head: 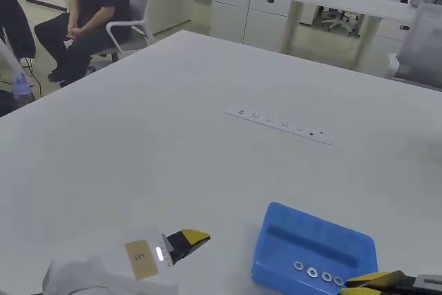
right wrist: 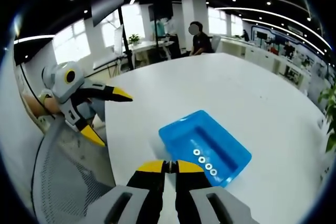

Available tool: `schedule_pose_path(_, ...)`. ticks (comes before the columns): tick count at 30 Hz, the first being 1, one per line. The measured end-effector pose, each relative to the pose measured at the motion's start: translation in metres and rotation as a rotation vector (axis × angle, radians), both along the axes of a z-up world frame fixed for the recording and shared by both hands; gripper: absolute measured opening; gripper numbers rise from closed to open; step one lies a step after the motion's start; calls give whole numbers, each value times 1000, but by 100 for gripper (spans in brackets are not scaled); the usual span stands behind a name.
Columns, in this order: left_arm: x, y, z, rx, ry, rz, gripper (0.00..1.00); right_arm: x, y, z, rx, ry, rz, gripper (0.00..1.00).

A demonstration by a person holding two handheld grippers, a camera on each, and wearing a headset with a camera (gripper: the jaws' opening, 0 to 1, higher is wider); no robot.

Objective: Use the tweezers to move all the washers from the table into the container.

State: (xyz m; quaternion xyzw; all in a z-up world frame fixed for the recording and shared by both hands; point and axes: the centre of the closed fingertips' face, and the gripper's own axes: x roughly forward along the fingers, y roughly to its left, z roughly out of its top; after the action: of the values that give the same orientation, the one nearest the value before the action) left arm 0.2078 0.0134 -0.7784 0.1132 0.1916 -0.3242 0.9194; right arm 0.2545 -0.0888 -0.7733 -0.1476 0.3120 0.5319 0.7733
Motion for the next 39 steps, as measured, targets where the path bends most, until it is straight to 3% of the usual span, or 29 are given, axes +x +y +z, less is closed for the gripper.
schedule_pose_path(19, 1, 2, -2, -2, -1, 2, 68, 19, 18, 5, 16, -14, 13, 3)
schedule_pose_path(39, 1, 4, -4, 4, 2, 7, 68, 45, 41, -12, -10, -1, 30, 3)
